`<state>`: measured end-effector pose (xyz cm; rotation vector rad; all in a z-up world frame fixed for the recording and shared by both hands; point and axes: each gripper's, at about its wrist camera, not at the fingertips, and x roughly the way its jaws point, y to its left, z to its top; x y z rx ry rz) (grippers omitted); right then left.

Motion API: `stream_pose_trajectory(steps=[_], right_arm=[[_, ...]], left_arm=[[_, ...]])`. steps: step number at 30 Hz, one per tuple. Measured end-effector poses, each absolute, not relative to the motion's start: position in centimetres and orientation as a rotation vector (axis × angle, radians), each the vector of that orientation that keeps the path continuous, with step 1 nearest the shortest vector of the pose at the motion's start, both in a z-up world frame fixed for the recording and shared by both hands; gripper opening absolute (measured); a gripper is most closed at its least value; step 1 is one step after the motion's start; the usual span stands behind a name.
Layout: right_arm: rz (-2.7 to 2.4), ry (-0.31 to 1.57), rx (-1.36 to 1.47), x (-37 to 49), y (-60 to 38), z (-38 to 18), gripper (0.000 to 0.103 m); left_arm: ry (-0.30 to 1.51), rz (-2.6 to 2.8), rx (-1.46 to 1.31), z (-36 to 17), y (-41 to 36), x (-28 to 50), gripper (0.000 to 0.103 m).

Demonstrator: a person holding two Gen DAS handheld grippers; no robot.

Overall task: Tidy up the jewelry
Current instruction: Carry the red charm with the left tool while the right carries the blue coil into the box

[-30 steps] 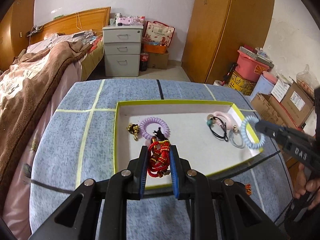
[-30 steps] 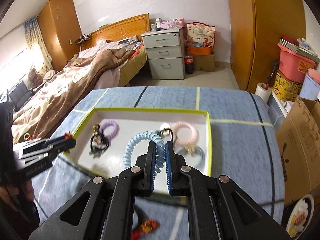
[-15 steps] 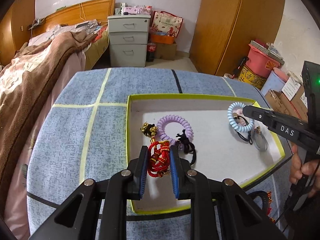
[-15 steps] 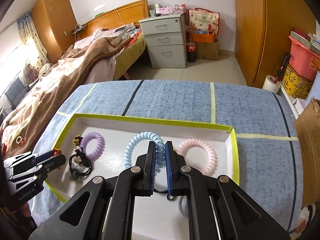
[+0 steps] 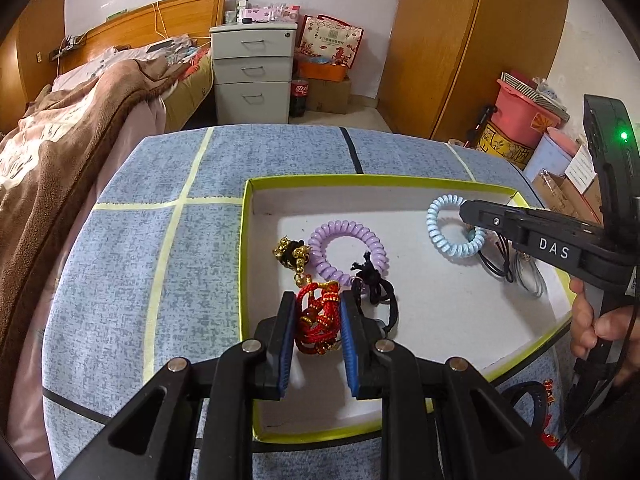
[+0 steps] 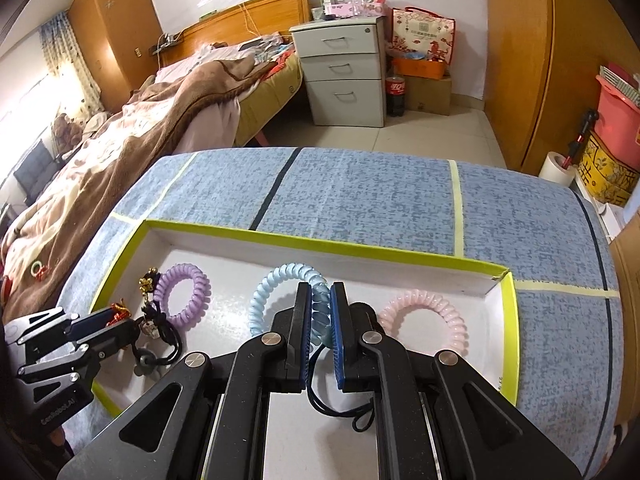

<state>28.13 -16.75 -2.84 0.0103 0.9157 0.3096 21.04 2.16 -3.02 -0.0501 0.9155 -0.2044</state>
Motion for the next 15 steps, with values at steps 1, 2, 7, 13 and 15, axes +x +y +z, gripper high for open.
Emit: stream_pose_trajectory(steps=[1,2,7,13,15], right_arm=[[0.307,0.918,0.007,28.22,-16.74,-2.92,0.01],[0.308,0.92,0.007,28.29,-16.71,-2.99,0.01],[0.31,0.929,0.011,28.45,-16.65,-3.25,0.01],[0.304,0.929,0.006,28.47,-16.69,-3.28,0.011],[0.307,0.929,0.008,28.42,-16.67,-3.32,0.011]], left_arm=[[0.917,-0.206,-0.052,-3.04,2.15,21.06,0.023],[0.917,-0.207,-0.055,-3.01,2.1,21.13,0.023],[0.916,-0.207,-0.053,-3.04,2.13,21.11,0.025],[0.916,-0.208,-0.051,-2.99,1.95,21.02,0.028],[0.916,-0.21,-0.052,-3.03,1.96,21.03,0.03]])
